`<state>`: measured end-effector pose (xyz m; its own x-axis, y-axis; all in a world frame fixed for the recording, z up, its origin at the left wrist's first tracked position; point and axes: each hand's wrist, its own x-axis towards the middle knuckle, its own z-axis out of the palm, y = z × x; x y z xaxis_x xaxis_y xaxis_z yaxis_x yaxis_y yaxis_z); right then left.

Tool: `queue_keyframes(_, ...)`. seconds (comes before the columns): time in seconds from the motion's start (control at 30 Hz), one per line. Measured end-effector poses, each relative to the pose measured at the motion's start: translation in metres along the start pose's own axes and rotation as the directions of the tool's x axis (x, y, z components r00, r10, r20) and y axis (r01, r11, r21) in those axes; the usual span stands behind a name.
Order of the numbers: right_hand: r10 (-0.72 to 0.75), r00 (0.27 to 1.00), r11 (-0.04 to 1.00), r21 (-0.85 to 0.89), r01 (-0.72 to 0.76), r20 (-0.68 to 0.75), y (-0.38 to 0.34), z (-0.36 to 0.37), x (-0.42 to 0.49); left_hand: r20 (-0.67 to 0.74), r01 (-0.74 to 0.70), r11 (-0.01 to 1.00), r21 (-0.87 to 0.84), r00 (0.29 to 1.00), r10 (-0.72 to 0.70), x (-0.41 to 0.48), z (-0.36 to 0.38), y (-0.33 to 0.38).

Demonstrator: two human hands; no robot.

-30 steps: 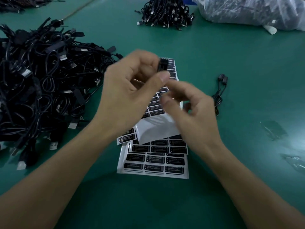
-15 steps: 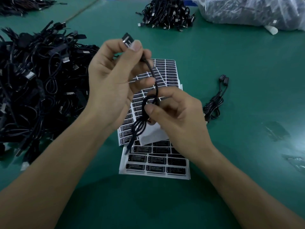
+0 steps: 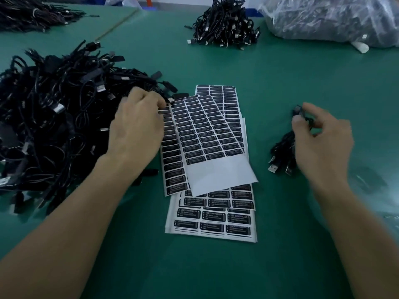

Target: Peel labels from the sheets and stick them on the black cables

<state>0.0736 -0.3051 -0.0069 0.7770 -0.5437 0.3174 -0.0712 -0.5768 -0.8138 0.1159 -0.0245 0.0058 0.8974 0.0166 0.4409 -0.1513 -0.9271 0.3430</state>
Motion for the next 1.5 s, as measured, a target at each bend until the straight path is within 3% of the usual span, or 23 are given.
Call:
queue_keyframes(0.2, -0.097, 0.995, 0.983, -0.153, 0.097, 0.007, -0.002, 0.005, -0.012, -0.197, -0.023, 0.950, 0.312, 0.976, 0.088, 0.010, -0.004, -0.018)
queue_keyframes(0.4, -0.173, 0.985, 0.964, -0.205, 0.170, 0.001, -0.005, 0.011, -0.019, -0.121, 0.028, 0.897, 0.442, 0.992, 0.028, 0.020, 0.006, -0.029)
queue_keyframes(0.57, -0.188, 0.982, 0.964, -0.184, 0.191, 0.038, -0.005, 0.011, -0.020, -0.148, 0.071, 0.883, 0.464, 0.989, -0.002, 0.027, 0.008, -0.030)
queue_keyframes(0.8, -0.197, 0.978, 0.963, -0.171, 0.206, 0.066, -0.003, 0.012, -0.021, -0.171, 0.066, 0.963, 0.263, 0.985, -0.021, 0.027, 0.001, -0.031)
queue_keyframes(1.07, -0.221, 0.971, 0.958, -0.168, 0.234, 0.092, -0.003, 0.013, -0.022, -0.200, 0.108, 0.965, 0.240, 0.978, -0.060, 0.034, 0.001, -0.036)
queue_keyframes(1.2, -0.246, 0.964, 0.951, -0.169, 0.260, 0.100, -0.002, 0.016, -0.023, -0.194, 0.102, 0.944, 0.313, 0.980, -0.042, 0.031, -0.001, -0.021)
queue_keyframes(1.37, -0.274, 0.955, 0.940, -0.178, 0.290, 0.109, -0.002, 0.018, -0.026, 0.025, 0.133, 0.859, 0.494, 0.986, -0.167, 0.058, -0.009, -0.014)
queue_keyframes(1.5, -0.280, 0.954, 0.942, -0.159, 0.294, 0.105, -0.001, 0.019, -0.026, 0.004, 0.129, 0.842, 0.524, 0.988, -0.154, 0.072, -0.016, -0.010)
